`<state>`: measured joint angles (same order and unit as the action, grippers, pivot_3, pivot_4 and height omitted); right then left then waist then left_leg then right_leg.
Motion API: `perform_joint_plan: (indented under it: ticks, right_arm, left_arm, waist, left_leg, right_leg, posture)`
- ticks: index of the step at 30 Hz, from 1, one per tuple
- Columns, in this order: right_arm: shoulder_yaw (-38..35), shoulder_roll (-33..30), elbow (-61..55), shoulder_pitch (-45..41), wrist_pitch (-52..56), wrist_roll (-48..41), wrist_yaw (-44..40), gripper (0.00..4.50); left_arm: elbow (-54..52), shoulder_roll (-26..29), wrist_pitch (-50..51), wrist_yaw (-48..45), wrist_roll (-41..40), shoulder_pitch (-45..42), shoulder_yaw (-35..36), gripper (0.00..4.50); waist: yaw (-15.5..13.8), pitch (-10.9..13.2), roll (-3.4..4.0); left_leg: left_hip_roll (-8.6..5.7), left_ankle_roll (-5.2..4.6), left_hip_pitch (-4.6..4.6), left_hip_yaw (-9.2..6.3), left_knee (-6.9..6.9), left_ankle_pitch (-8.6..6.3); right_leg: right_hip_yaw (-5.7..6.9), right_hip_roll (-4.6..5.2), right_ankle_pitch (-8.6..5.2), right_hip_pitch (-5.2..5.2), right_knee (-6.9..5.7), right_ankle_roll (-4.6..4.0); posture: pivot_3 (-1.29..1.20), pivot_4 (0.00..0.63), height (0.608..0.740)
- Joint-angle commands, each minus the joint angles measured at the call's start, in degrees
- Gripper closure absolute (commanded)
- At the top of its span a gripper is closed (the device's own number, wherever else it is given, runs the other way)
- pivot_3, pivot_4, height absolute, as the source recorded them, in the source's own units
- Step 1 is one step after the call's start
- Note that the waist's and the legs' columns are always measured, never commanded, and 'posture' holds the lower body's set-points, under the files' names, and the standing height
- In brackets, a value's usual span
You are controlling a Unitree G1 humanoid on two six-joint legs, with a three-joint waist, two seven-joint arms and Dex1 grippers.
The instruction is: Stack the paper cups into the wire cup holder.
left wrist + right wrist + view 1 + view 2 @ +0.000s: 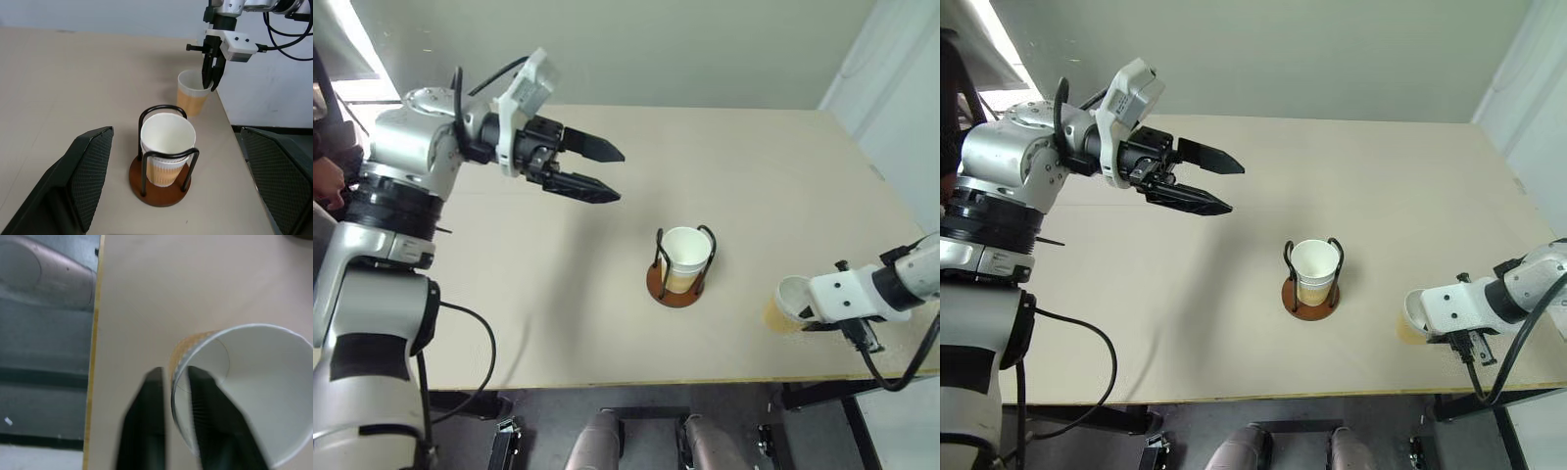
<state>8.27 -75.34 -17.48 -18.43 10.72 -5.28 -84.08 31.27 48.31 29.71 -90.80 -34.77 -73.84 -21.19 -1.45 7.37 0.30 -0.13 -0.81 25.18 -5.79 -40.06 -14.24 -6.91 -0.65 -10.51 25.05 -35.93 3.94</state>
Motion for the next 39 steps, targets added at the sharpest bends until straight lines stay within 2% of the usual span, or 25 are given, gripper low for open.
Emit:
perform_joint_plan:
  ticks: [1,9,16,23,27,31,39]
  right_arm:
    - [1.04,-0.08,-0.68,-0.99,-1.64,3.16,0.07,4.47]
    - [-0.9,-1.02,-0.15,-3.23,-1.93,4.91,-0.09,4.47]
    - [-1.34,-0.1,0.1,-16.15,2.77,3.01,-1.79,4.47]
    - [-1.26,0.55,-0.82,-22.75,5.99,1.6,-2.98,4.47]
    - [1.84,5.24,-0.49,-34.07,8.98,2.01,-3.53,4.47]
    - [4.59,9.31,0.97,-41.47,10.11,3.08,-4.49,4.47]
    - [8.33,16.6,1.33,-47.01,13.89,1.34,-6.54,4.47]
  left_arm:
    - [-0.1,1.36,-2.36,-1.7,1.18,0.19,0.86,0.0]
    - [1.47,2.08,-4.98,-1.7,3.3,1.46,0.39,0.0]
    - [4.86,0.99,-7.25,-1.7,4.38,0.28,-0.62,0.0]
    - [7.63,-0.36,-9.26,-1.7,4.29,-1.48,-2.39,0.0]
    - [8.78,-0.68,-10.51,-1.7,4.15,-2.11,-3.83,0.0]
    - [10.09,-1.21,-11.42,-1.7,3.96,-2.97,-4.76,0.0]
    - [8.38,0.23,-12.05,-1.7,1.73,-2.65,-7.7,0.0]
  waist:
    - [-0.02,0.0,0.0]
    - [0.0,0.0,-0.01]
    - [0.2,0.01,0.01]
    - [0.01,0.01,0.01]
    - [0.3,0.02,0.03]
    - [0.65,0.02,0.03]
    - [0.6,0.03,0.05]
  left_leg:
    - [-0.01,0.0,0.0,-0.01,0.0,0.0]
    - [-0.02,-0.04,-0.01,-0.03,-0.01,-0.02]
    - [-0.02,-0.03,-0.01,-0.04,0.01,-0.02]
    - [-0.04,-0.03,0.18,-0.08,0.01,-0.02]
    - [0.0,0.0,0.29,-0.09,0.03,0.0]
    - [0.04,-0.01,0.35,-0.16,0.06,0.0]
    - [0.04,0.37,0.83,-0.35,0.02,0.31]
  right_leg:
    - [0.0,0.0,0.0,0.0,0.0,0.0]
    - [0.0,0.03,-0.01,-0.03,0.0,-0.15]
    - [-0.05,0.0,-0.07,0.04,-0.05,-0.46]
    - [0.01,0.03,-0.08,0.23,-0.02,-0.49]
    - [0.03,0.0,0.09,0.41,-0.07,-0.2]
    - [0.1,-0.02,0.09,0.5,-0.09,-0.22]
    - [0.31,0.01,0.08,0.92,-0.11,-0.23]
  posture:
    - [0.0,0.15,0.74]
    - [0.0,0.15,0.74]
    - [0.0,0.15,0.74]
    - [0.0,0.15,0.74]
    - [0.0,0.15,0.74]
    - [0.0,0.15,0.74]
    - [0.0,0.15,0.74]
